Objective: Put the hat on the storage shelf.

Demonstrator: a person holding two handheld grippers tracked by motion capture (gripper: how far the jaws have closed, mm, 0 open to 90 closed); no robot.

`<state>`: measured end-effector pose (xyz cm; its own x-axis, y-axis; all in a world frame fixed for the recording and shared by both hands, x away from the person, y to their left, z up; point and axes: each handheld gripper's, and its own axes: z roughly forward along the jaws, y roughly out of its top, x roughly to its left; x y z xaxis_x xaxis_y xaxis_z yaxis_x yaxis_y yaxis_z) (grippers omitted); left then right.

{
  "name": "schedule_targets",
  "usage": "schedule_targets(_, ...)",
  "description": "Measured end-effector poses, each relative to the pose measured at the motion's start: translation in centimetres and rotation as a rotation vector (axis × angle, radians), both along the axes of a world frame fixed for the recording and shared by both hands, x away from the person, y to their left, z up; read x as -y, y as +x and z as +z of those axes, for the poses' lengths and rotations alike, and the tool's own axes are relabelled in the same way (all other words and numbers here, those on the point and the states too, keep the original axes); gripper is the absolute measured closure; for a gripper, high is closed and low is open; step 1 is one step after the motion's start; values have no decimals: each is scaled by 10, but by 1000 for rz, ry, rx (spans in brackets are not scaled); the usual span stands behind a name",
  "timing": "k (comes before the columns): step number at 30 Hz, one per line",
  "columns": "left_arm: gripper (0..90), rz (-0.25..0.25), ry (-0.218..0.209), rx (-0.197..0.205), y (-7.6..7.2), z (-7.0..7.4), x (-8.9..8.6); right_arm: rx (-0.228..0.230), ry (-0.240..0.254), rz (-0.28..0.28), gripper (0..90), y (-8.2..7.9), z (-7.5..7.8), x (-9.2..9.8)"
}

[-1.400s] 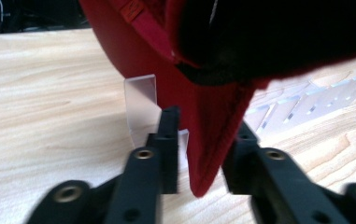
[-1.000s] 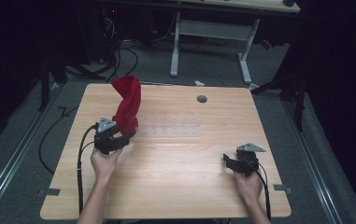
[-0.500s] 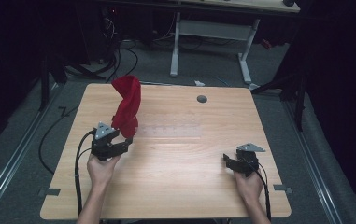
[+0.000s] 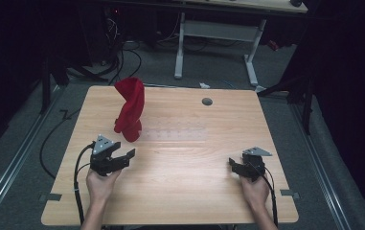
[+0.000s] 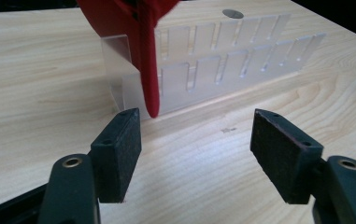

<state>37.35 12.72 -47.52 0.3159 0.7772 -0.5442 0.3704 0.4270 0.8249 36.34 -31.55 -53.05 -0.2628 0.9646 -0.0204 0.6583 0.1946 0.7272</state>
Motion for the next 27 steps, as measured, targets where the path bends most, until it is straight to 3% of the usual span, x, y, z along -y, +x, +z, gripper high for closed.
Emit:
schedule_targets(12,325,-39,8,-43,-12,-19,12,0,0,0,367,0,0,0)
schedule_targets(27,322,-76,97,-79,-11,-51,40,0,0,1,365,0,0,0)
